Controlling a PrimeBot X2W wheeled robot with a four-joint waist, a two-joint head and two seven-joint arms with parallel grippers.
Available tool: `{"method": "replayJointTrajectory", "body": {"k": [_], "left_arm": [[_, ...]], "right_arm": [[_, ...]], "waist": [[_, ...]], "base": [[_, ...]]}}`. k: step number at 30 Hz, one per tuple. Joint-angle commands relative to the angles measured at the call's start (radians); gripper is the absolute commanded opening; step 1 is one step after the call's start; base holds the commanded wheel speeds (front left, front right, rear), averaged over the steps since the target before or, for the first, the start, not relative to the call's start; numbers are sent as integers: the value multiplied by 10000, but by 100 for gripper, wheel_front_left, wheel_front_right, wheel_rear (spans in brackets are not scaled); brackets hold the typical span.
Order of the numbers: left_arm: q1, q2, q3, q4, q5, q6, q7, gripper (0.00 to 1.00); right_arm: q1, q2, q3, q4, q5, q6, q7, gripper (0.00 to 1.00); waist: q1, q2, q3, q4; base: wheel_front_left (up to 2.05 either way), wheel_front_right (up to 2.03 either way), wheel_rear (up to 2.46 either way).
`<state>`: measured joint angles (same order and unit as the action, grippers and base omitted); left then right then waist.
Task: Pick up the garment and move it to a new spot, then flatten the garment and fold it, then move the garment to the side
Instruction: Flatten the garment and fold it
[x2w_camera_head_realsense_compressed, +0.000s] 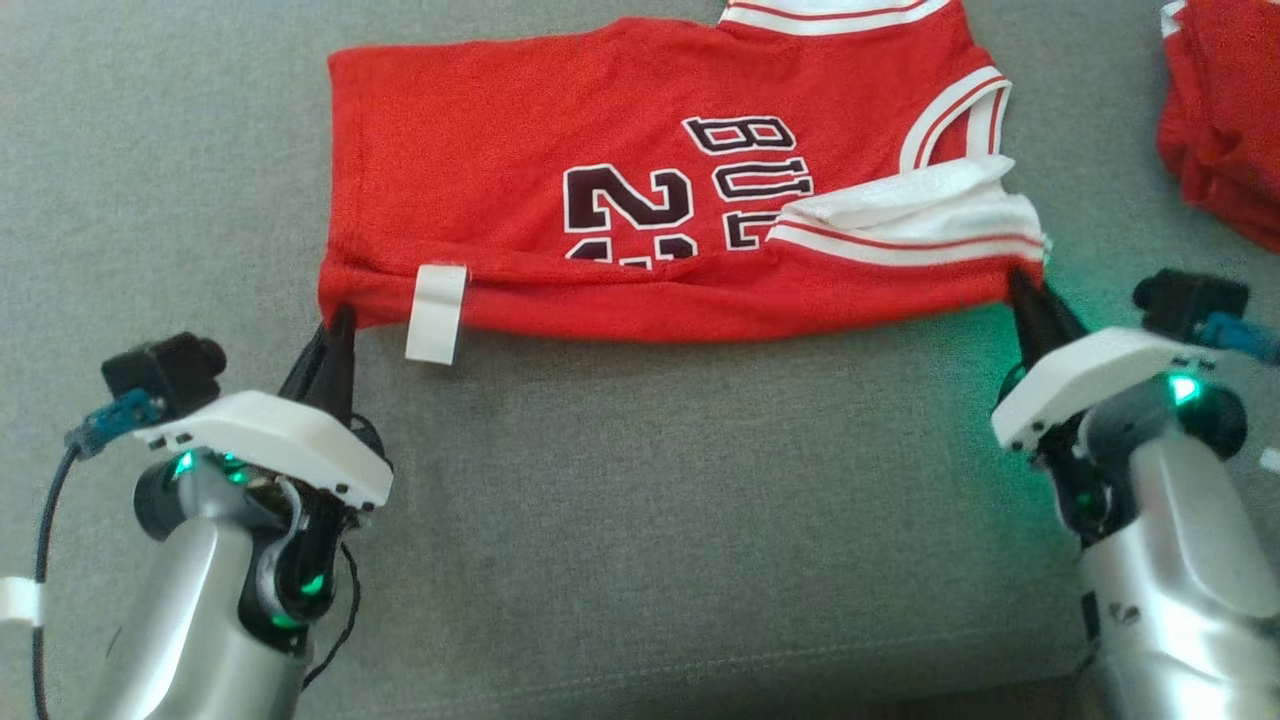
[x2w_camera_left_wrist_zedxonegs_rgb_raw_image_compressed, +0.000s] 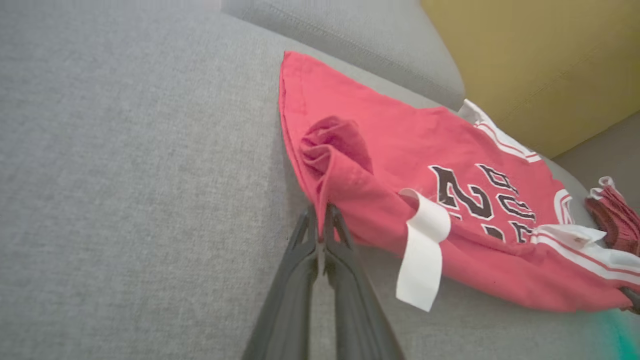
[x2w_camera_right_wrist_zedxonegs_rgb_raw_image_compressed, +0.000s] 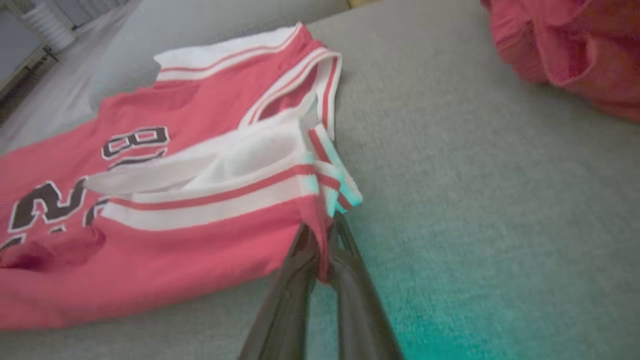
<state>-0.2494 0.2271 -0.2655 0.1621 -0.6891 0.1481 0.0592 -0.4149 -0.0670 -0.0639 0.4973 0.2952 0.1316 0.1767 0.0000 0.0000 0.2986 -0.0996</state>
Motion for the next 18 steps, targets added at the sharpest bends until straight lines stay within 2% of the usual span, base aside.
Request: {"method": "replayJointTrajectory", "body": {"k": [1, 8, 14, 18], "left_arm": [[-338, 261, 421, -416, -14, -22, -124, 0], [-14, 527, 448, -1465, 19, 15, -48, 0], [1282, 739, 325, -2564, 9, 222, 172, 0], [2340, 681, 223, -3063, -123, 413, 230, 0]], "right_arm": [[-405, -125, 247, -510, 105, -9, 40, 0], [-39, -640, 227, -2124, 692, -9, 857, 0], [1467, -880, 142, -3777, 856, -9, 1559, 0], [2739, -724, -17, -4664, 793, -9, 1762, 0]], "waist": [[0, 0, -50, -9], [0, 0, -251, -41], [0, 0, -306, -46], [0, 0, -297, -63]], "base": [[0, 0, 0], [0, 0, 0], [0, 0, 0], [0, 0, 0]]}}
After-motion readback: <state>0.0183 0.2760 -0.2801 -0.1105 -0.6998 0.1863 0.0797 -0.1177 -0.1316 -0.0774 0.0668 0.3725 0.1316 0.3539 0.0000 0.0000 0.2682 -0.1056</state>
